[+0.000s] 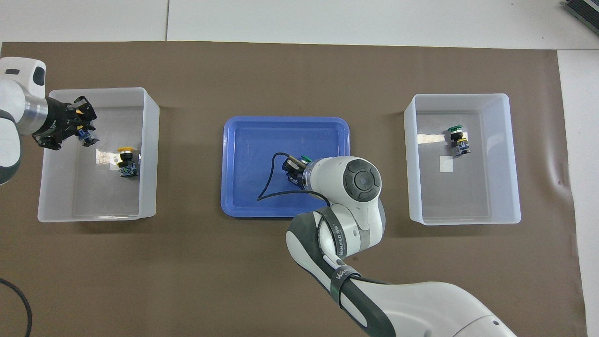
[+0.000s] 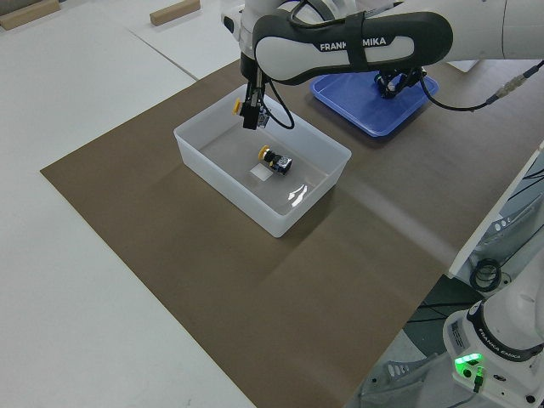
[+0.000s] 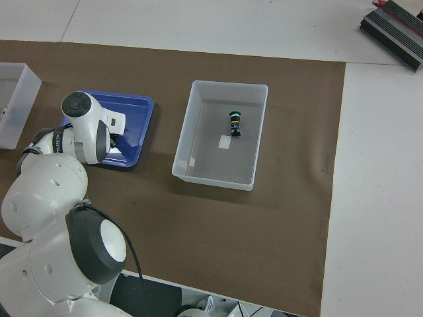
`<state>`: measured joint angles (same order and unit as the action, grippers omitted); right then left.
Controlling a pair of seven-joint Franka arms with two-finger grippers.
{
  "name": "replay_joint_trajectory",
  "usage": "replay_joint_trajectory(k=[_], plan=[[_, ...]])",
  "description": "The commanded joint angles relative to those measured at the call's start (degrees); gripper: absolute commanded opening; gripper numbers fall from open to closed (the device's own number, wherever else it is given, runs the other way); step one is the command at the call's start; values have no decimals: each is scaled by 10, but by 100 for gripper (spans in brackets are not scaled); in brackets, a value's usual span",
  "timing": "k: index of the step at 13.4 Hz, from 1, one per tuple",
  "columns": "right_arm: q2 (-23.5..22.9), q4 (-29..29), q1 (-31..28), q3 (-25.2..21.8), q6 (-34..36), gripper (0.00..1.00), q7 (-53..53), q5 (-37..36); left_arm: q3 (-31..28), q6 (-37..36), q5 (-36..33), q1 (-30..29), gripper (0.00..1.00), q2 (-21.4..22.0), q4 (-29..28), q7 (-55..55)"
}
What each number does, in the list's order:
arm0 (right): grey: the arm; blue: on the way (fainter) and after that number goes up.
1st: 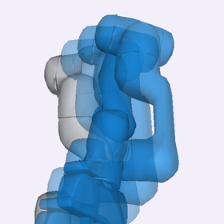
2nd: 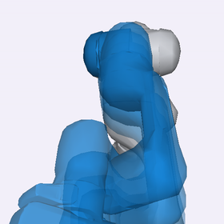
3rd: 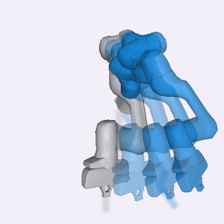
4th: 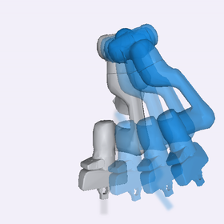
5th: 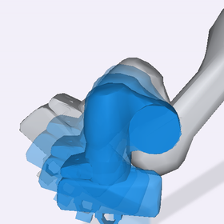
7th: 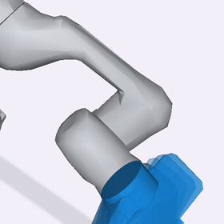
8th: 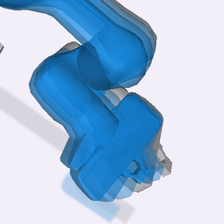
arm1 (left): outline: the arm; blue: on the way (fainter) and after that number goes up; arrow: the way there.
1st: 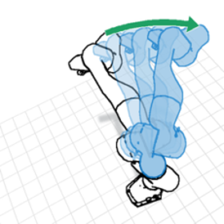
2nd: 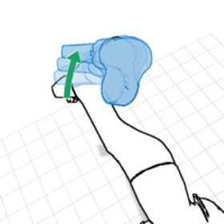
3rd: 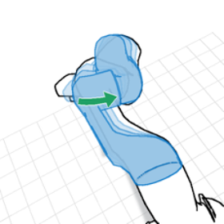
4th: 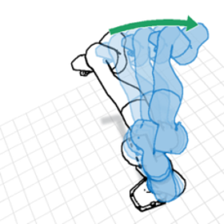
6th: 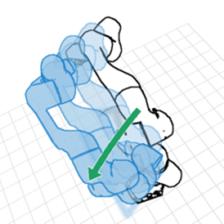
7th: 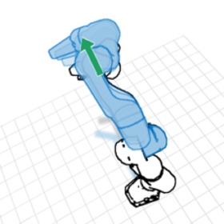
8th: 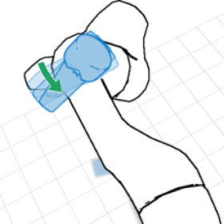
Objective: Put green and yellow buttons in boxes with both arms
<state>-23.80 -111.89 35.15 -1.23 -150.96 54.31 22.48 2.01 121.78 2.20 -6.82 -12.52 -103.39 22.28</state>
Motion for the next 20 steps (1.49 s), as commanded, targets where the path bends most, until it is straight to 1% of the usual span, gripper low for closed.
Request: replay_joint_trajectory(k=[1, 3, 4, 6, 7, 8, 10, 11, 12, 13, 14, 15, 16, 17, 18, 19, 20], plan=[[5, 5, -3, 0, 25, 0, -10, 7, 5, 26, 3, -33, 0, 36, -69, -170], [47, 6, -17, -5, 66, 0, -15, 1, 4, 84, 3, -37, 0, 45, -124, -224], [74, 7, -32, -6, 91, 0, -24, -6, 4, 112, 3, -36, 0, 43, -145, -228], [119, 14, -76, -5, 156, 0, -73, -46, 4, 158, 2, -34, 0, 34, -181, -237], [138, 17, -101, -4, 194, 0, -119, -65, 4, 179, 2, -32, 0, 29, -199, -260], [157, 17, -125, -4, 228, 0, -199, -72, 4, 195, 2, -31, 0, 16, -210, -281], [183, 16, -185, -5, 303, 0, -395, -72, 5, 229, 2, -27, 0, -13, -211, -281], [188, 14, -218, -5, 331, 0, -477, -73, 5, 244, 2, -25, 6, -19, -210, -278], [191, 7, -247, -5, 348, 0, -551, -73, 5, 246, 2, -22, 23, -22, -206, -278], [198, -6, -267, -5, 353, 0, -613, -74, 5, 243, 2, -21, 67, -22, -201, -279], [200, -19, -287, -5, 352, 0, -654, -81, 5, 237, 2, -21, 84, -23, -190, -280], [199, -24, -297, -5, 349, 0, -679, -94, 5, 204, 0, -21, 89, -27, -170, -281], [197, -31, -304, -5, 345, 0, -691, -117, 5, 155, 0, -21, 89, -27, -133, -281], [193, -40, -313, -5, 336, 0, -698, -141, 5, 88, -1, -21, 89, -25, -85, -280], [192, -58, -316, -5, 318, 0, -706, -148, 5, 17, -1, -20, 90, -23, -35, -280], [192, -78, -321, -5, 296, 0, -715, -149, 4, -39, -1, -16, 91, -22, 6, -279], [191, -95, -327, -5, 277, 0, -723, -150, 4, -88, -1, -12, 95, -19, 39, -278]])
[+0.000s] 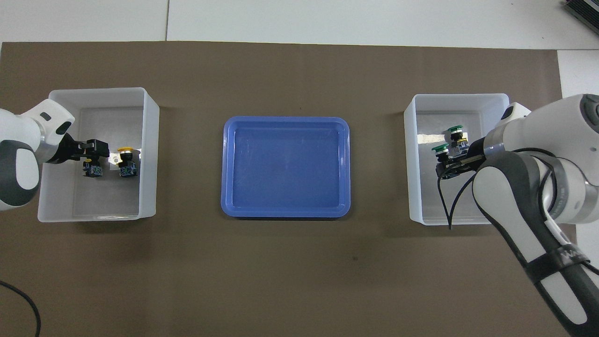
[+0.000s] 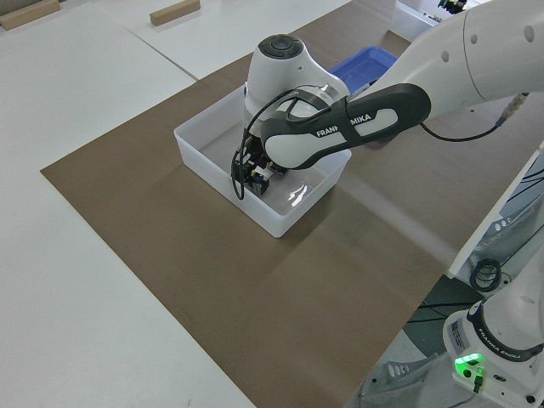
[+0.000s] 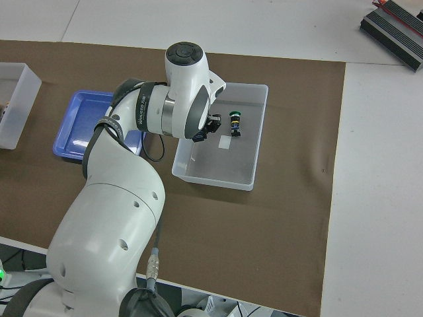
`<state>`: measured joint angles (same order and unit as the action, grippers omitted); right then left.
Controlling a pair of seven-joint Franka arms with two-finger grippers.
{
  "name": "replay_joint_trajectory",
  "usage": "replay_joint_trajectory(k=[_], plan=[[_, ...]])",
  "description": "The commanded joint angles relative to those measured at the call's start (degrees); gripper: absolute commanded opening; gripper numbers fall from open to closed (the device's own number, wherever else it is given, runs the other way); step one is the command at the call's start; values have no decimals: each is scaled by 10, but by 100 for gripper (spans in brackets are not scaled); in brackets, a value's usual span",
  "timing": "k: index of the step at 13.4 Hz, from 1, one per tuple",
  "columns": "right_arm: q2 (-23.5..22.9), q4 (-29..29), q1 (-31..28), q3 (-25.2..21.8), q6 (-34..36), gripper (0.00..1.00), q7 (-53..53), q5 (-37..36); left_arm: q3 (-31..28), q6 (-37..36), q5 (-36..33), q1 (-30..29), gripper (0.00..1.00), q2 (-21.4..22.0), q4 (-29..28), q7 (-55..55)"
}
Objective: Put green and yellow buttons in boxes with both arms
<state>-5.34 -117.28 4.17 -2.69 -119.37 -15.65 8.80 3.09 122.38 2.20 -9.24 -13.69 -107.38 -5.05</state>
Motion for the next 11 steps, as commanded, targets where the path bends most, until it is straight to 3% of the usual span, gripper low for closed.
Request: replay_joint_trajectory(k=[1, 4, 5, 9, 10, 11], plan=[[6, -56, -20, 9, -61, 0, -31, -13, -6, -147, -2, 19, 96, 1, 109, -5], [1, -76, -26, 9, -91, 1, -34, -14, -2, -257, -21, 39, 100, 22, 172, -5], [-6, -78, -30, 9, -96, 6, -34, -15, -2, -268, -21, 49, 100, 39, 172, -5], [-22, -80, -36, 9, -130, 42, -34, -20, 0, -315, -21, 66, 100, 116, 153, 3], [-22, -80, -36, 9, -129, 56, -33, -21, 0, -319, -21, 73, 100, 134, 142, 11], [-23, -76, -35, 9, -128, 100, -27, -20, 0, -321, -21, 77, 100, 149, 132, 31]])
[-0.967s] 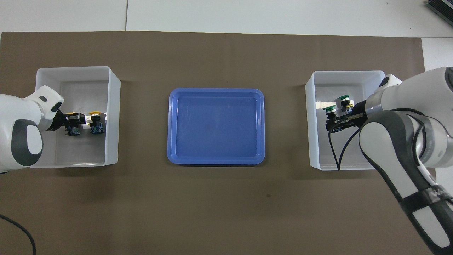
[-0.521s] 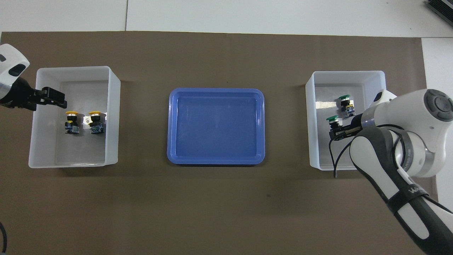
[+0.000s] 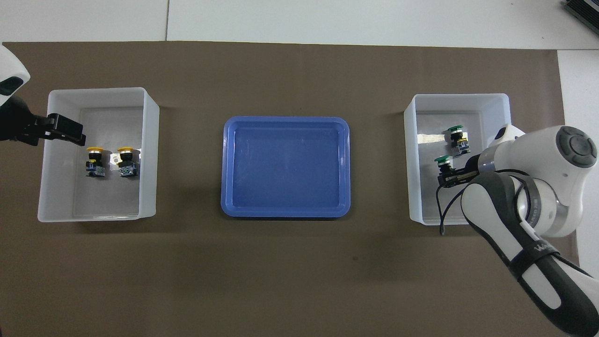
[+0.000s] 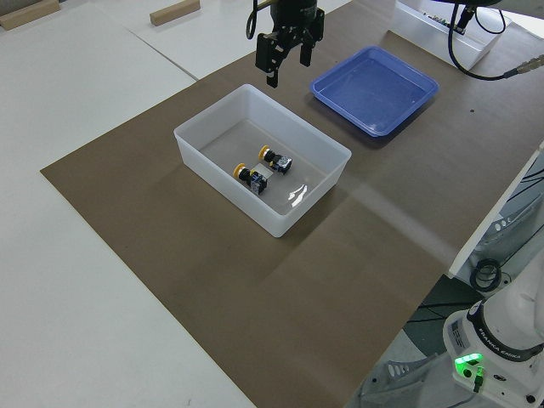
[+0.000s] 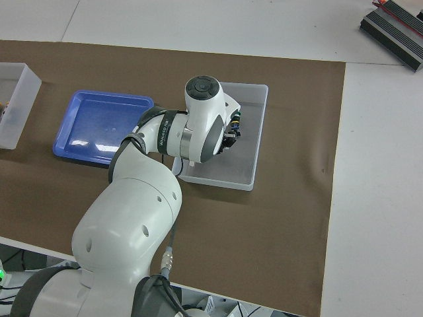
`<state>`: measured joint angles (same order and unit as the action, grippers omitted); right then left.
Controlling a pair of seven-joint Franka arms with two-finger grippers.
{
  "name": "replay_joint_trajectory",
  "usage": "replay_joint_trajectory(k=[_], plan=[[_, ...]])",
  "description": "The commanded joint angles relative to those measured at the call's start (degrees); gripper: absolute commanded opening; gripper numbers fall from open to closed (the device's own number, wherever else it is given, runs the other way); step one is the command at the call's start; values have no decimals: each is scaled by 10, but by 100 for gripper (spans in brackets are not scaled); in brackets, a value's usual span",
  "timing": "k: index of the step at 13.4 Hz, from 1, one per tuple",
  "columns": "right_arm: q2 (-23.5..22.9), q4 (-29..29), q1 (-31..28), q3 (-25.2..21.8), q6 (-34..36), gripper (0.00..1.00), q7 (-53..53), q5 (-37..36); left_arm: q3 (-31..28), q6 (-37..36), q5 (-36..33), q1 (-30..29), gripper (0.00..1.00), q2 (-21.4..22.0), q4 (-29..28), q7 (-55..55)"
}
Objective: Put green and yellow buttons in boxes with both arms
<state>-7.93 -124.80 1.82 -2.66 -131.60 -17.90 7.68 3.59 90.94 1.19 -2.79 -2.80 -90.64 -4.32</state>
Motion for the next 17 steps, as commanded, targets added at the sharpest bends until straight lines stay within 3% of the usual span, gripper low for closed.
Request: replay_joint_trajectory(k=[1, 6, 9, 13, 17], plan=[[3, 4, -12, 9, -5, 100, -5, -10, -5, -7, -11, 21, 100, 50, -46, 44], [19, 71, -10, 6, 41, 100, 44, -34, -5, -7, -22, 33, 100, 78, -77, 53], [48, 108, -2, 7, 91, 100, 154, -84, -5, -2, -23, 36, 100, 82, -85, 52], [85, 167, -1, 14, 200, 100, 216, -105, -6, -9, -22, 29, 100, 83, -85, 45], [91, 279, -3, 13, 334, 100, 218, -96, -11, 31, -21, 6, 100, 77, -76, 23]])
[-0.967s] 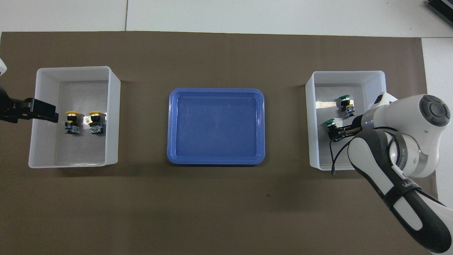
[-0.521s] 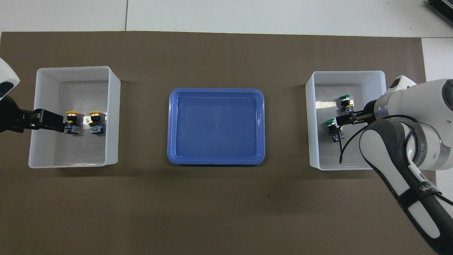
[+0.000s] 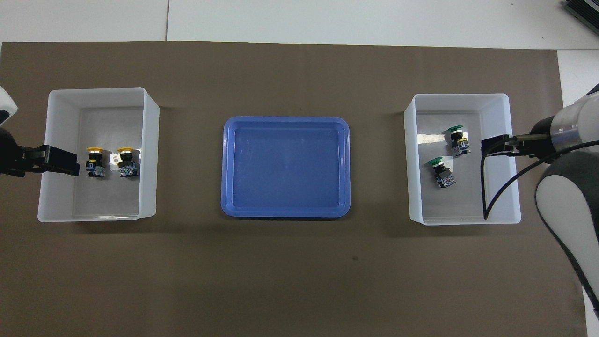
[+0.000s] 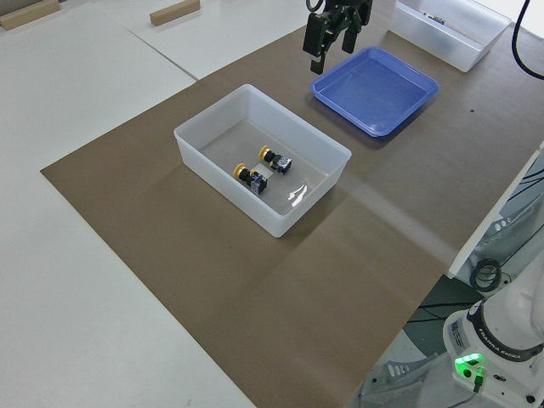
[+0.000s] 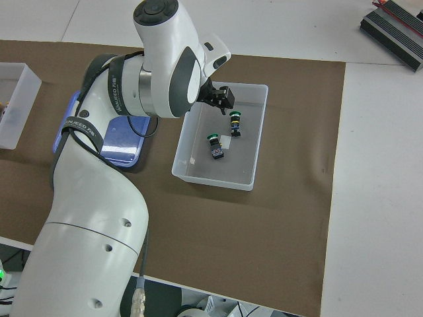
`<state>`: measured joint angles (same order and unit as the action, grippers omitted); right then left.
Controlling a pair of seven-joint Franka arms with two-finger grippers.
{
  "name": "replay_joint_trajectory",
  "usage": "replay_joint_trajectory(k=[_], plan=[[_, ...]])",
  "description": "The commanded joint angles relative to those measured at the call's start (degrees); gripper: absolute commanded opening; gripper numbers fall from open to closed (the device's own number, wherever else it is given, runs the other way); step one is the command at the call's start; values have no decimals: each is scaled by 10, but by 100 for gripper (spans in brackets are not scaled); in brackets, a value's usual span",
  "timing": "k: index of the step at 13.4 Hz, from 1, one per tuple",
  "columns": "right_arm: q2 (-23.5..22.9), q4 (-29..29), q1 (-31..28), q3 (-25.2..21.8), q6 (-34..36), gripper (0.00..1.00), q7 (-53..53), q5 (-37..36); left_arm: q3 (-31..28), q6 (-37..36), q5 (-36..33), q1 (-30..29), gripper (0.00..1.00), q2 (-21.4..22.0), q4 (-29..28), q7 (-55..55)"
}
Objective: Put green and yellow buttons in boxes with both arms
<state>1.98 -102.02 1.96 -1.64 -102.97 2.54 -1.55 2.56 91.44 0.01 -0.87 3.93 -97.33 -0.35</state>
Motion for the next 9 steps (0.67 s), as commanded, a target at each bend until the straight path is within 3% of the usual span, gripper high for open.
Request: replay_joint_trajectory(k=[1, 4, 6, 9], plan=[[-9, 73, -7, 3, 72, 100, 12, -3, -2, 29, -5, -14, 100, 8, -1, -17], [-15, 121, -11, -2, 133, 100, 12, 0, -3, 21, -5, -13, 100, -16, 42, -16], [-10, 123, -5, -7, 152, 100, 13, -1, -3, 7, -4, -14, 100, -35, 65, -15], [-8, 117, 19, -34, 147, 100, 13, -1, -2, -25, -2, -14, 100, -107, 153, -15]])
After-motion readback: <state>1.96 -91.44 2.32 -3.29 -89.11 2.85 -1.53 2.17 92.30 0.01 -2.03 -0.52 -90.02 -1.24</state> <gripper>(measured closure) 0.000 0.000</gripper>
